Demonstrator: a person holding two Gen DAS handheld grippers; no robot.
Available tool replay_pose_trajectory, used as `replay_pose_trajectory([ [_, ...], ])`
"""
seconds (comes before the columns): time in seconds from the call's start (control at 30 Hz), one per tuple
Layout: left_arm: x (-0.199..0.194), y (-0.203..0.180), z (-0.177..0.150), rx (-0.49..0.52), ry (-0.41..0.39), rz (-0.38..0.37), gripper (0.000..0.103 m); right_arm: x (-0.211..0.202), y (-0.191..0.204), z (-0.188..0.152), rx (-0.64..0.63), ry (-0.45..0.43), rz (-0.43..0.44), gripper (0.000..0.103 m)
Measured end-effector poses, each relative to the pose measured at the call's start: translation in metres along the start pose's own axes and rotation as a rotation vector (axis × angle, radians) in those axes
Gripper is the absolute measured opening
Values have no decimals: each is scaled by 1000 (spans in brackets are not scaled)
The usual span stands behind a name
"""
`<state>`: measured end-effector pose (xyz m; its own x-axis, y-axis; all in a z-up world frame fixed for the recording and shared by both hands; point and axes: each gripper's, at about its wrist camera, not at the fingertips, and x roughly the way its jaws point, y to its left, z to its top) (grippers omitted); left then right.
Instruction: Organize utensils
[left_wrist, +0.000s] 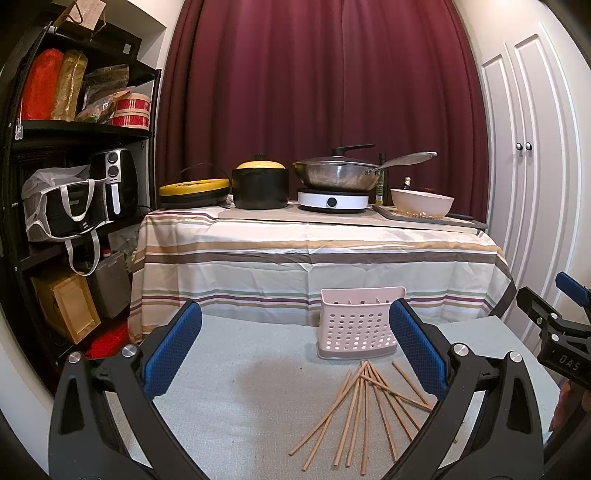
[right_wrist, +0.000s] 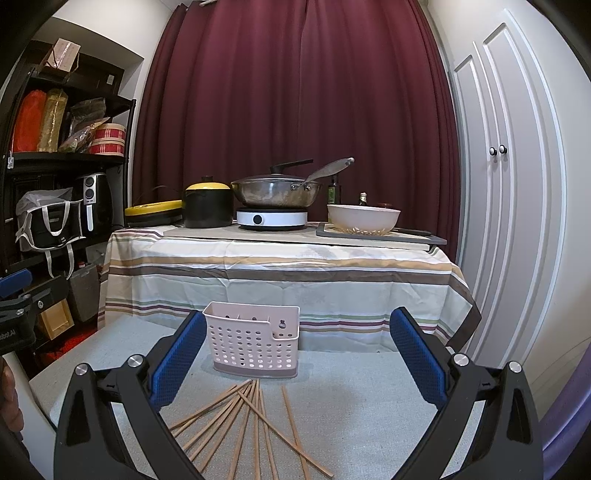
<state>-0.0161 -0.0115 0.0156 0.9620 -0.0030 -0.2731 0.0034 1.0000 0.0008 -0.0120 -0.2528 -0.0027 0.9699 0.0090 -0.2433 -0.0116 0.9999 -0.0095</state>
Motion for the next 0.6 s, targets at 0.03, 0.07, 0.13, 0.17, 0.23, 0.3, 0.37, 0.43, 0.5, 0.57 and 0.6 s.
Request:
replay_pose_trajectory([
  [0.03,0,2,0,-1,0,-2,99,0,0,0,0,0,-1,97],
  [0.07,0,2,0,-1,-1,-2,99,0,0,0,-1,-1,-1,97],
  [0.13,0,2,0,1,-1,-1,99,0,0,0,0,0,1,97],
  [0.17,0,2,0,-1,0,-2,99,0,0,0,0,0,0,97],
  [0.23,0,2,0,-3,2,-4,99,0,0,0,0,2,0,97],
  [0.3,1,3,0,-4,2,-4,99,0,0,0,0,2,2,97],
  [0.37,1,3,0,-5,2,-4,99,0,1,-1,0,1,1,97],
  [0.43,1,2,0,-5,2,-4,99,0,1,-1,-1,3,3,97],
  [0.5,1,3,0,-4,2,-4,99,-1,2,-1,-2,2,1,97],
  [0.57,1,3,0,-4,3,-4,99,0,2,-1,-1,3,2,97],
  [0.6,1,3,-1,-5,3,-5,99,0,2,-1,-3,4,4,97],
])
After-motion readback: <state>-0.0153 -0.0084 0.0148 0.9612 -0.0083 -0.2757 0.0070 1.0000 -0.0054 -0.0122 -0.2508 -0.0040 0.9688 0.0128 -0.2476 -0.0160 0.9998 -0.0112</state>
